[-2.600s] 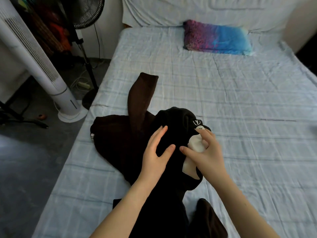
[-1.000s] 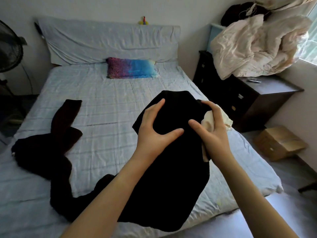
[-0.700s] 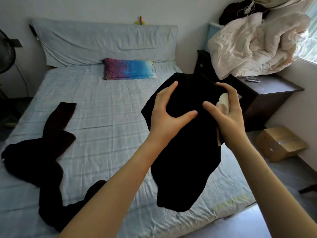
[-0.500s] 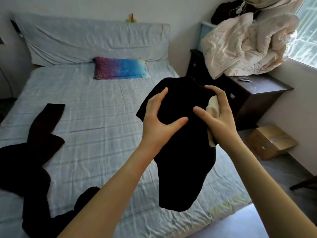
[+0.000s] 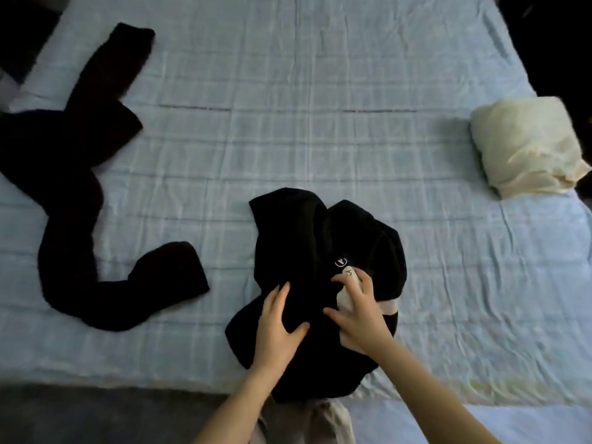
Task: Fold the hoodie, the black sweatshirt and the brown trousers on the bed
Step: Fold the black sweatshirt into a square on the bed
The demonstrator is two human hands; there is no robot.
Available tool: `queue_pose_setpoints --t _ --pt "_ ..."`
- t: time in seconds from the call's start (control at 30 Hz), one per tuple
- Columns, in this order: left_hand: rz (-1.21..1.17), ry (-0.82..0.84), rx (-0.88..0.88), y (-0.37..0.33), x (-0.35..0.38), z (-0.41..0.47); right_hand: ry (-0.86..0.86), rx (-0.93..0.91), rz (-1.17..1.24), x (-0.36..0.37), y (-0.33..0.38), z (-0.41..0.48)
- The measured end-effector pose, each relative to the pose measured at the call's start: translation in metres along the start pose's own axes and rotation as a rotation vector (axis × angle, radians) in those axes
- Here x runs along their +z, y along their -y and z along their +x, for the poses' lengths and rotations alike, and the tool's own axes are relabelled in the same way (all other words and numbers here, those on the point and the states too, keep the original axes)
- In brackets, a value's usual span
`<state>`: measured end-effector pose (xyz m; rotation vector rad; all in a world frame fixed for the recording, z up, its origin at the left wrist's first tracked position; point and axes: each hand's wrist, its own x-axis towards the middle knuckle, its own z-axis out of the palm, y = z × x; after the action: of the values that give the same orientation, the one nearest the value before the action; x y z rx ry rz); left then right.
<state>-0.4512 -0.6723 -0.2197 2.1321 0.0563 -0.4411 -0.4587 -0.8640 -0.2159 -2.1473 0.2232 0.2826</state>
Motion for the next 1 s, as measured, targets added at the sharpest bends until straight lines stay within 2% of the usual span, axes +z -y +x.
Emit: queue_pose_setpoints --t 0.13,0.2,0.3,0.37,0.4,0.43,0.5,0.6,0.67,0.83,1.0 --pt "0.131 -0.029 -0.023 -0.003 0.006 -0.001 0.034 0.018 -0.005 -0.016 -0.016 -0.009" --pt "0.231 -0.111 -0.012 -0.024 -0.005 0.009 -0.058 0.014 -0.028 -0.039 -0.017 -0.008" --pt "0.278 -0.206 0.198 -0.069 -0.013 0.048 -0.265 0.086 0.020 -0.068 -0.031 0.009" --pt "0.283 -0.119 0.345 -0.097 -0.004 0.086 -0.327 0.189 0.028 -0.076 -0.045 0.026" --pt "0.296 -0.043 0.365 -0.106 0.006 0.105 -0.327 0.257 0.025 -0.076 -0.053 0.034" --pt "0.299 0.039 0.343 -0.109 0.023 0.124 -0.323 0.324 0.036 -0.074 -0.063 0.042" --pt "0.318 0.192 0.163 -0.102 0.055 0.156 -0.304 0.402 0.113 -0.063 -0.081 0.054" --pt "0.413 0.342 -0.099 -0.078 0.082 0.180 -0.304 0.402 0.244 -0.044 -0.096 0.061" --pt "0.317 0.344 -0.110 -0.066 0.084 0.183 -0.325 0.369 0.261 -0.040 -0.096 0.061" --pt "-0.019 0.320 0.051 -0.066 0.056 0.167 -0.357 0.266 0.438 -0.055 -0.070 0.053" --pt "-0.140 0.280 0.138 -0.097 0.007 0.151 -0.330 0.145 0.528 -0.092 -0.012 0.050"
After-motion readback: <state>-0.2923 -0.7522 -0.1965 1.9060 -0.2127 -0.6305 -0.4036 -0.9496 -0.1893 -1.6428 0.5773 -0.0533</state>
